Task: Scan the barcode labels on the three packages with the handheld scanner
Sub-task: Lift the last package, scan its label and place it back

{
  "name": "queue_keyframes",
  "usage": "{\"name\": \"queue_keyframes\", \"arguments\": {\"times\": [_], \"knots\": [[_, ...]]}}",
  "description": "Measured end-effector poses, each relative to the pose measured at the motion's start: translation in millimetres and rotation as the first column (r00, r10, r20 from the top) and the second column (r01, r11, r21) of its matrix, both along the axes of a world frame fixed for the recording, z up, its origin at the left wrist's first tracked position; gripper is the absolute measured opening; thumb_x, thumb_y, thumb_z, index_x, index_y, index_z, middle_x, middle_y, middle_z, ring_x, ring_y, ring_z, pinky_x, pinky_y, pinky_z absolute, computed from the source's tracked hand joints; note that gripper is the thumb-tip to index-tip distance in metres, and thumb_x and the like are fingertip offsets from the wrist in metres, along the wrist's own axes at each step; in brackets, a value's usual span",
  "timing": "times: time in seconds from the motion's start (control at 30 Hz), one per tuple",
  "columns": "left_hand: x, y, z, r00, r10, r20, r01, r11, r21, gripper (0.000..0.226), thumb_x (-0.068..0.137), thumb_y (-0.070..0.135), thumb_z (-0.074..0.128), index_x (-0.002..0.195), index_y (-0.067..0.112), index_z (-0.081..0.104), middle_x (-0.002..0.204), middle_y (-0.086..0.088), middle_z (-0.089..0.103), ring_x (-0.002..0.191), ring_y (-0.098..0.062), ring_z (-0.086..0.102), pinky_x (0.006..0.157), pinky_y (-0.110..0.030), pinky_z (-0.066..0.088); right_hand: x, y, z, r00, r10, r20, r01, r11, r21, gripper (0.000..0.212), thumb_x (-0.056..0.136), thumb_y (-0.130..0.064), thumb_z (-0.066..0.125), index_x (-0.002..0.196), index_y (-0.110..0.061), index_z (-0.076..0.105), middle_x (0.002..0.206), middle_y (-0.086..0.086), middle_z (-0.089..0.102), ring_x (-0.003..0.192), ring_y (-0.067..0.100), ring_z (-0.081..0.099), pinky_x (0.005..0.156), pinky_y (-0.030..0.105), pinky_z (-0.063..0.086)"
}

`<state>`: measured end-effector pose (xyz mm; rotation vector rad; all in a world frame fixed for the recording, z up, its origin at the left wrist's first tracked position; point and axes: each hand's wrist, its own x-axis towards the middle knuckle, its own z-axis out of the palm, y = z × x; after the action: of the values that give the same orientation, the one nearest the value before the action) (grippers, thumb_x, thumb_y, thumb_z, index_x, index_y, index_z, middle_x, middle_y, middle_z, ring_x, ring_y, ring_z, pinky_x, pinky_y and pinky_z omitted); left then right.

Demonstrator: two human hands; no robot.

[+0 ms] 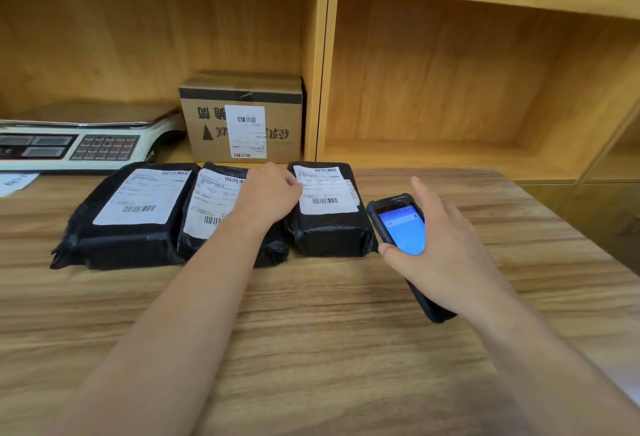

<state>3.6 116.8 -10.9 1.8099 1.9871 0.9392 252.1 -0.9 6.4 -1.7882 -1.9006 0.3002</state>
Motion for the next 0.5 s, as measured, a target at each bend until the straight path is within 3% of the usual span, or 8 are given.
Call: {"name": "queue_keyframes", "arguments": {"times": [0.07,0.13,0.33,0.5], "knots": [[1,-1,1,1.000,0.023,-0.013,-0.023,0.999,0.028,0.025,0.093,0.022,0.057,0.089,0.023,0.082,0.090,0.001,0.076,0.086,-0.019,0.067,0.061,-0.027,0.044,3,0,-1,1.000,-0.006,0.009,0.006,1.000,0.000,0.101,0.076,-0.055,0.068,0.155,-0.046,0.006,0.144,-0.008,0.040,0.130,0.021,0.037,0.090,0.036,0.037],[3,-3,3,0.998,0.045,-0.049,-0.041,0.997,0.069,0.025,0.094,0.022,0.056,0.099,0.024,0.081,0.098,0.003,0.075,0.088,-0.019,0.060,0.066,-0.030,0.044,6,0,-2,1.000,-0.012,0.027,0.012,1.000,-0.012,0.098,0.076,-0.056,0.066,0.154,-0.049,0.007,0.140,-0.006,0.042,0.129,0.021,0.038,0.087,0.037,0.037],[6,-2,2,1.000,0.018,-0.006,-0.017,0.993,0.115,0.031,0.095,0.025,0.055,0.117,0.029,0.077,0.121,0.002,0.073,0.109,-0.024,0.064,0.088,-0.043,0.057,15,-3,-10,0.991,-0.048,0.124,0.057,0.996,-0.071,0.095,0.075,-0.061,0.063,0.153,-0.052,0.010,0.138,-0.004,0.046,0.123,0.025,0.043,0.081,0.037,0.036],[9,-1,0,0.999,-0.013,-0.035,0.017,0.993,0.121,0.033,0.096,0.025,0.055,0.122,0.027,0.075,0.123,0.000,0.074,0.108,-0.023,0.065,0.088,-0.042,0.057,18,-9,-25,0.966,-0.069,0.250,0.104,0.986,-0.130,0.094,0.075,-0.070,0.057,0.153,-0.051,0.009,0.134,-0.001,0.048,0.119,0.027,0.047,0.079,0.039,0.043]]}}
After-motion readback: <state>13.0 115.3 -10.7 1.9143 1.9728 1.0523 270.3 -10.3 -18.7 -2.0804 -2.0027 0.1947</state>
